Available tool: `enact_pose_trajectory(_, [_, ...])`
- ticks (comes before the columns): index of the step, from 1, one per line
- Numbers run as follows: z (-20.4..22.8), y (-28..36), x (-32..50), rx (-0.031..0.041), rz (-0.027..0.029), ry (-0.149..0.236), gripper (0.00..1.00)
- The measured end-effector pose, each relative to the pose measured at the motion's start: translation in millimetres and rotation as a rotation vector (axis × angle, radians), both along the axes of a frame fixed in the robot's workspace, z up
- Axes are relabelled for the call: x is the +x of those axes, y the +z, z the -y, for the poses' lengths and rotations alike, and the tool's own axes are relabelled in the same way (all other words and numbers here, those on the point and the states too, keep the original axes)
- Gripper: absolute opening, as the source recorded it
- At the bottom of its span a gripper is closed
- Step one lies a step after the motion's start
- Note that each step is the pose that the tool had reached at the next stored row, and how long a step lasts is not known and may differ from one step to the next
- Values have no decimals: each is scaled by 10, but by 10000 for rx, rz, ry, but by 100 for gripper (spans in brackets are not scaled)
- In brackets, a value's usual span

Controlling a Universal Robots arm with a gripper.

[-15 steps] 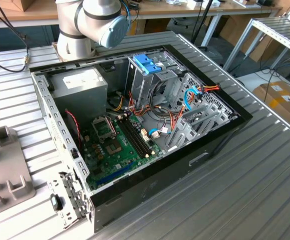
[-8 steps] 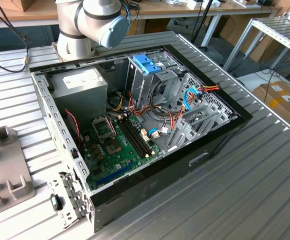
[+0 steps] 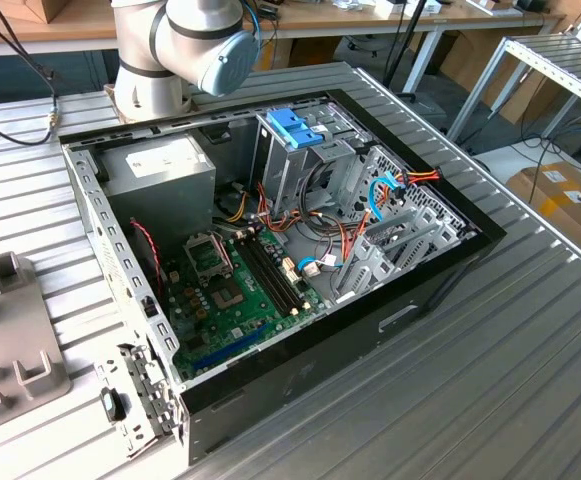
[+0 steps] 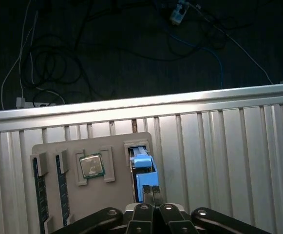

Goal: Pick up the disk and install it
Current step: 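Pick up the disk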

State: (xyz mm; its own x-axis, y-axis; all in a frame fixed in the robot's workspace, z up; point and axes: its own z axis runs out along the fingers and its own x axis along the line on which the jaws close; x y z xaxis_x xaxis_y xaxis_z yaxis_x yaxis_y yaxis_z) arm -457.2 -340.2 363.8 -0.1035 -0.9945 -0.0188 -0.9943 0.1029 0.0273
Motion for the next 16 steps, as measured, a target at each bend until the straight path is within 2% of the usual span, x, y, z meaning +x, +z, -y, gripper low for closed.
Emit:
enact_pose_trajectory(5, [0, 1, 13, -1, -1, 2, 11])
enact_pose_trajectory(16, [0, 0, 104, 0, 0, 0, 11])
